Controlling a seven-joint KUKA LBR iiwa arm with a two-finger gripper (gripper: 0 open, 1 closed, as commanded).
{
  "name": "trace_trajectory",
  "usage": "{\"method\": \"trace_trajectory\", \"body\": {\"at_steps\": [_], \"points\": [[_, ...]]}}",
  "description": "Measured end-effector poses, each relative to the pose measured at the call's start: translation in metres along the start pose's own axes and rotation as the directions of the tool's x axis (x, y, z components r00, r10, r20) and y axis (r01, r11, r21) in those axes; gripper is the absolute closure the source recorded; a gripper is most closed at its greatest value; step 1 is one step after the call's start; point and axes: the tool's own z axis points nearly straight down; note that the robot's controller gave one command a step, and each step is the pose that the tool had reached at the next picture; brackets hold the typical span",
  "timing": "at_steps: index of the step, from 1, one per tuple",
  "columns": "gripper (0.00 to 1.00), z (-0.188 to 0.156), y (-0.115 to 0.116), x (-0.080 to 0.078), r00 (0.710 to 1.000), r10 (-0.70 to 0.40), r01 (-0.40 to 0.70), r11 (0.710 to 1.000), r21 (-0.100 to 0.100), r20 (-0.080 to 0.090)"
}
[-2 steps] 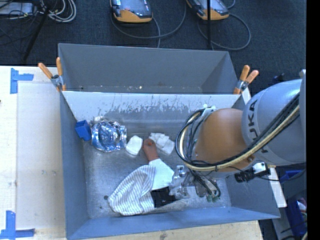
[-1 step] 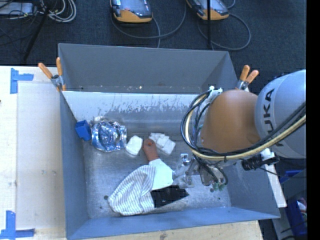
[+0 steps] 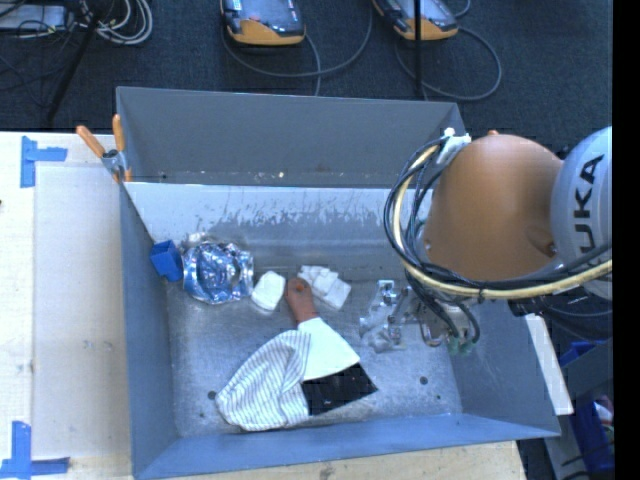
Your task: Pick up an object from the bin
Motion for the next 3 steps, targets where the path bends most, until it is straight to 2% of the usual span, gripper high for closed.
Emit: {"method": "trace_trajectory", "body": {"at_steps": [1, 2, 3], "points": [[0.0, 0.061, -0.015, 0.012, 1.0, 0.012, -0.012, 1.0, 0.001, 0.001], [0.0, 0.061, -0.015, 0.012, 1.0, 0.012, -0.012, 1.0, 0.001, 0.002], [1.0, 0.114, -0.008, -0.008, 0.996, 0.083, -0.083, 0.997, -0.001, 0.028]]}}
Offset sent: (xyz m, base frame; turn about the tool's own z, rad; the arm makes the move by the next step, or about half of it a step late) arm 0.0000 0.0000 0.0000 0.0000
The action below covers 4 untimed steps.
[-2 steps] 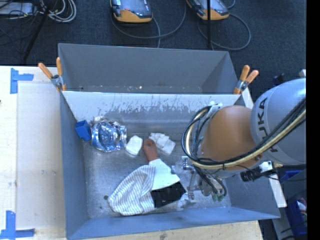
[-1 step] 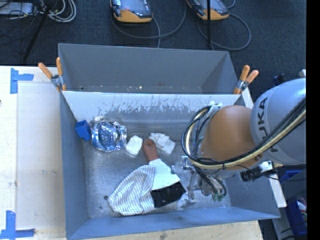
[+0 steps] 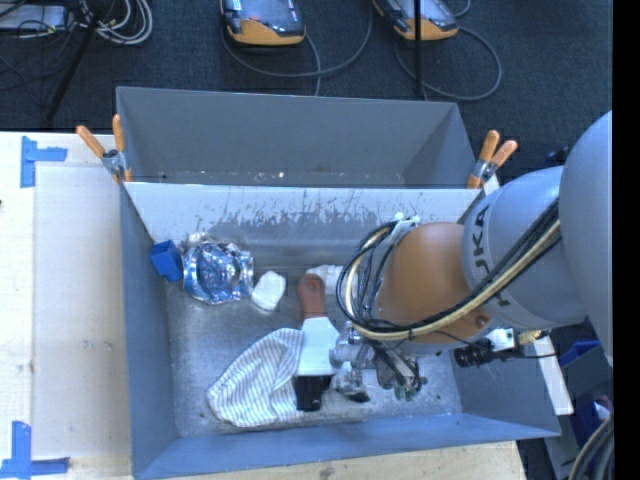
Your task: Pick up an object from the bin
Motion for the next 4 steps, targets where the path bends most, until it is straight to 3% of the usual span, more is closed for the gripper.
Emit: {"method": "trace_trajectory", "body": {"at_steps": [1, 2, 3, 4], "points": [[1.0, 0.0, 0.0, 0.0, 1.0, 0.0, 0.0, 1.0, 0.0, 0.0], [1.0, -0.096, -0.004, 0.011, 1.0, 0.0, 0.0, 1.0, 0.001, -0.024], [1.0, -0.096, -0.004, 0.011, 1.0, 0.0, 0.0, 1.0, 0.001, -0.024], [1.0, -0.117, -0.006, 0.009, 1.0, 0.009, -0.009, 1.0, 0.001, -0.026]]}}
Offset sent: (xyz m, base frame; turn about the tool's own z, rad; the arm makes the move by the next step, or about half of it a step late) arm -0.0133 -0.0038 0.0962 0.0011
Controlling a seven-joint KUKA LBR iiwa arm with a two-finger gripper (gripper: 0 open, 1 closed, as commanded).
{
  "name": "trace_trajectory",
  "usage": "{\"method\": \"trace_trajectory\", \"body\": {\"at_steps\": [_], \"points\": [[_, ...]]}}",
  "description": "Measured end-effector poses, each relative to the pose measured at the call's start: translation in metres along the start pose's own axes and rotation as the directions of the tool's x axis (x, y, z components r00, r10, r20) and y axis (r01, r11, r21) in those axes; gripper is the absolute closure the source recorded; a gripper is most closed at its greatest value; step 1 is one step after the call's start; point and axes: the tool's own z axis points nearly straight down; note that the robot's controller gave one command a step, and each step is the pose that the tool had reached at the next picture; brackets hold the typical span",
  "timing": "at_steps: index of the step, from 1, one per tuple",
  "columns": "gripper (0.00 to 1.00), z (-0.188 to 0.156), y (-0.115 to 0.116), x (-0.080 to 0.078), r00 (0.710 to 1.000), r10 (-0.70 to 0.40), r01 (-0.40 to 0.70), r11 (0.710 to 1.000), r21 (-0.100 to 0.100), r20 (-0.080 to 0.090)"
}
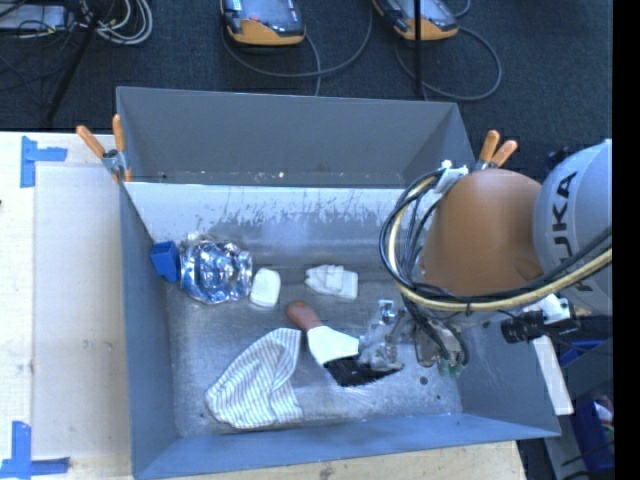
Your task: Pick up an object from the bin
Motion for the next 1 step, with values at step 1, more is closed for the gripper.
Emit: {"method": "trace_trajectory", "body": {"at_steps": [1], "points": [[1.0, -0.0249, -0.0021, -0.0012, 1.0, 0.004, -0.004, 1.0, 0.0, 0.002]]}}
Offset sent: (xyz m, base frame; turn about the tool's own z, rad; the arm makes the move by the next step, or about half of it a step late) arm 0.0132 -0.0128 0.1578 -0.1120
